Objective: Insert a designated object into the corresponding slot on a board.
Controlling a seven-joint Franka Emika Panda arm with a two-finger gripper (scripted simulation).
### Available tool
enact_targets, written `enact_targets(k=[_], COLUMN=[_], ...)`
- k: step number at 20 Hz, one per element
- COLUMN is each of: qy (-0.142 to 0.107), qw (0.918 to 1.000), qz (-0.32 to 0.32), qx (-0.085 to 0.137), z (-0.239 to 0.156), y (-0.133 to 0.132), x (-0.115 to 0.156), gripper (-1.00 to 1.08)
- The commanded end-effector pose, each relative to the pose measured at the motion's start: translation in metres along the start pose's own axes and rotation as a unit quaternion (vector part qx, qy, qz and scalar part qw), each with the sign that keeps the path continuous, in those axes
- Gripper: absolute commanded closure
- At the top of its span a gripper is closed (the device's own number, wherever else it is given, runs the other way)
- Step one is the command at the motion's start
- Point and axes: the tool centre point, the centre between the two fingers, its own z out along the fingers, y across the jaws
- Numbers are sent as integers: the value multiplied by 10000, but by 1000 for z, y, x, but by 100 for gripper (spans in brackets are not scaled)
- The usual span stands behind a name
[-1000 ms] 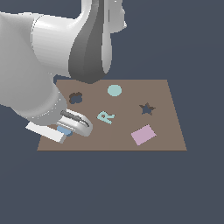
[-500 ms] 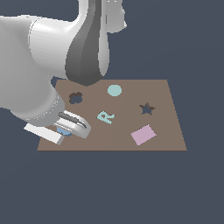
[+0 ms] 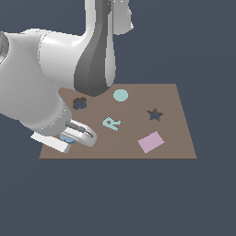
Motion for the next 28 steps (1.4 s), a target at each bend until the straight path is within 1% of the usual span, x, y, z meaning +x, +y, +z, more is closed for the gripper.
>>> enact_targets(k=[1,12,16,23,28], qy=[8,9,9,9,8], qw=[10000,10000,9999,9979,9915], qz=[0,-1,109,652,1304], qx=[1,3,4,4,5], z=[1,0,0,-1,-3], y=[0,-1,1,12,23], x=[0,0,-2,-12,-26], gripper=[108,108,108,108,108])
